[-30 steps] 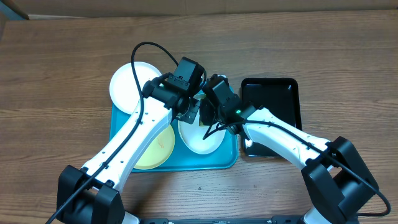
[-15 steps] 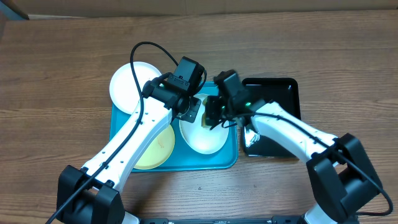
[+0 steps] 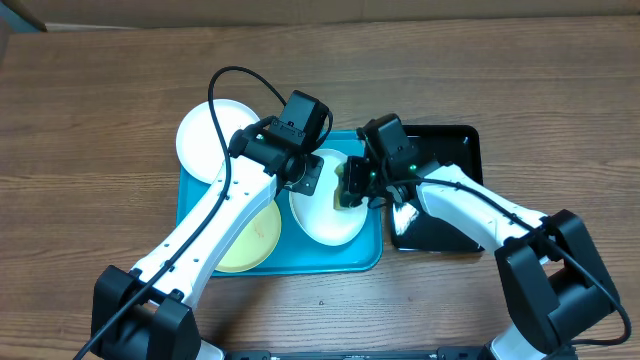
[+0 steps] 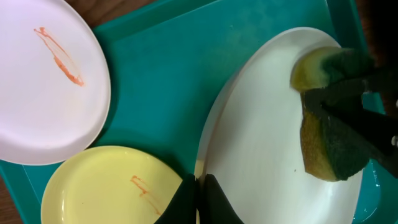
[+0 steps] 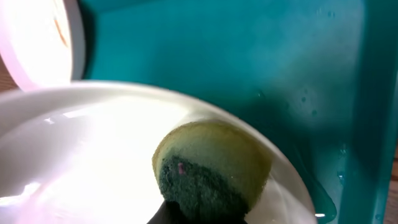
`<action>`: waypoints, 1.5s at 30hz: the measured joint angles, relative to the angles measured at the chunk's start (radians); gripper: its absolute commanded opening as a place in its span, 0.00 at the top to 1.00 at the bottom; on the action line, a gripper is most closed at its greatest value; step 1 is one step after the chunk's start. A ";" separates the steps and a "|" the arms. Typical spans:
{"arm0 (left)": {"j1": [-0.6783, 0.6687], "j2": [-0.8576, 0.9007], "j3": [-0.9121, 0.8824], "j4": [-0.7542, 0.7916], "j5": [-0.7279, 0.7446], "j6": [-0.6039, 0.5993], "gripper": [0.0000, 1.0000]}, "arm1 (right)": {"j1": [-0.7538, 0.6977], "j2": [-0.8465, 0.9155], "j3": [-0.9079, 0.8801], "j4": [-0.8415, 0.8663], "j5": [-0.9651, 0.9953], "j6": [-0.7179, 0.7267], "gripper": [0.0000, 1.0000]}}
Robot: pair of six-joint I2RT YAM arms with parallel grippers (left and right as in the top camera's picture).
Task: Clean dirty plates on tray and stack at the side
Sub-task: 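Scrub the white plate with the sponge while the left gripper holds it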
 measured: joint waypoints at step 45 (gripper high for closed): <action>0.000 0.000 0.000 0.011 0.000 -0.008 0.96 | -0.056 0.063 -0.020 0.100 -0.180 -0.004 0.96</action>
